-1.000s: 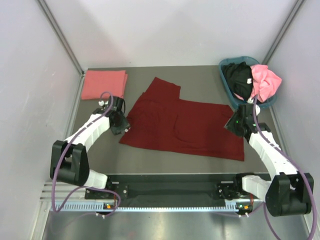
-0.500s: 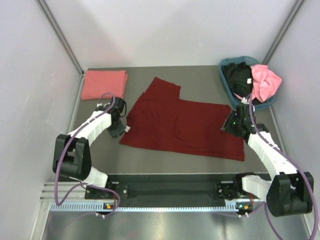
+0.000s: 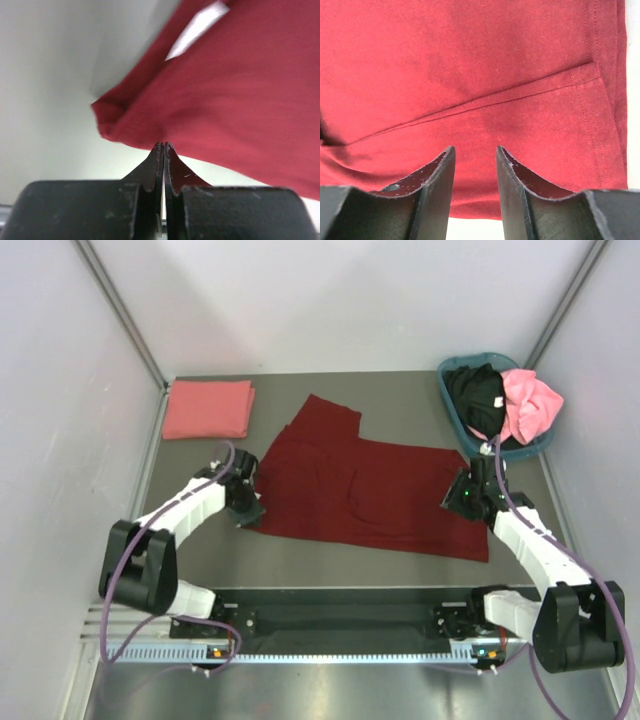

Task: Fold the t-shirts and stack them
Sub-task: Fold the tshirt

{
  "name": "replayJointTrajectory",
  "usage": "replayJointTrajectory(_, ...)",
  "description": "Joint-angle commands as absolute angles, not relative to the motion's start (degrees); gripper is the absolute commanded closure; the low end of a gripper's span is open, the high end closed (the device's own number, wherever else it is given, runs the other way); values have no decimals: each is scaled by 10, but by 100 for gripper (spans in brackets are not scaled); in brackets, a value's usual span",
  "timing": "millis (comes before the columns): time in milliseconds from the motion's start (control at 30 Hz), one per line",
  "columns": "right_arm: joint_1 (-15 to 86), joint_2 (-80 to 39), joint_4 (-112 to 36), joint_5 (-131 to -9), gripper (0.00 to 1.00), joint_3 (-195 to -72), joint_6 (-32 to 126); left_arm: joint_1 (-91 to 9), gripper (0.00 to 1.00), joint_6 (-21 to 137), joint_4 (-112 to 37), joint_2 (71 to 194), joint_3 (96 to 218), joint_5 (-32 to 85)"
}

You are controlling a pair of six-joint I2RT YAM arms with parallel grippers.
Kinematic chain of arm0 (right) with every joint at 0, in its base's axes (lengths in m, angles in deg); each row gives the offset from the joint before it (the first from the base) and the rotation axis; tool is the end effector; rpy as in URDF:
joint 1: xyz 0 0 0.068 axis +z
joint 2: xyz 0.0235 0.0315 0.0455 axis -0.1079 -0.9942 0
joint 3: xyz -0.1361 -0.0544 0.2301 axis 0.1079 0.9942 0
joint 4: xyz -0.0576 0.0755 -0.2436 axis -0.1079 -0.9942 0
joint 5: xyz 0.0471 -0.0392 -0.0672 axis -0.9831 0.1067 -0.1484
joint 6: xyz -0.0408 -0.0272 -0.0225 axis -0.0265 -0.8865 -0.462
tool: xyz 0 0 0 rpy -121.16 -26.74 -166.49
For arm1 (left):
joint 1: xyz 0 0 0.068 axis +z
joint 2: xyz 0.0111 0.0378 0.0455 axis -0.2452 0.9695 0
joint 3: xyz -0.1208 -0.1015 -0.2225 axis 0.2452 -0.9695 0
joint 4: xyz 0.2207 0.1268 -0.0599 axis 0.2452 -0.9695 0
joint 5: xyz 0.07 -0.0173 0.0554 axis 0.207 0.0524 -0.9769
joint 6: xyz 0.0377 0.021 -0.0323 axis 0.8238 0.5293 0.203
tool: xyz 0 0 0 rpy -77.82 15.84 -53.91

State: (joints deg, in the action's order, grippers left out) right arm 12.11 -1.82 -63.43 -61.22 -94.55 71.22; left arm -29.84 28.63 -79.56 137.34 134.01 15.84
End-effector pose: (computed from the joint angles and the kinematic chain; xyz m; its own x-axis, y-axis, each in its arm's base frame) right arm 0.2105 0.0213 0.2073 -0.7207 0.4445 -0.5319 0.3260 0.8945 0.3059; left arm 0.2425 -0.0664 0.1960 -0.8517 -0.4462 -0.2749 -0.4064 0.8934 -0.1914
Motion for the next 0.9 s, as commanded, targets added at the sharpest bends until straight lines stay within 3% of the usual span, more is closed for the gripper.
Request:
replayJointTrajectory(0,128,-16,-605,-614,61,-950,717,-297,100,269,-764,1413,1315,156)
replayJointTrajectory(167,127,-13,-608,-598,61,-944,712,-297,100,261,-781,1453,1329,100)
replayJointTrajectory(433,127,-21,-604,-597,61,-950,710,-297,100,240,-825,1385,1369,101)
replayJointTrajectory(867,127,-12,-603,-589,61,-944,709,-297,100,254,-842,1423,1355,25)
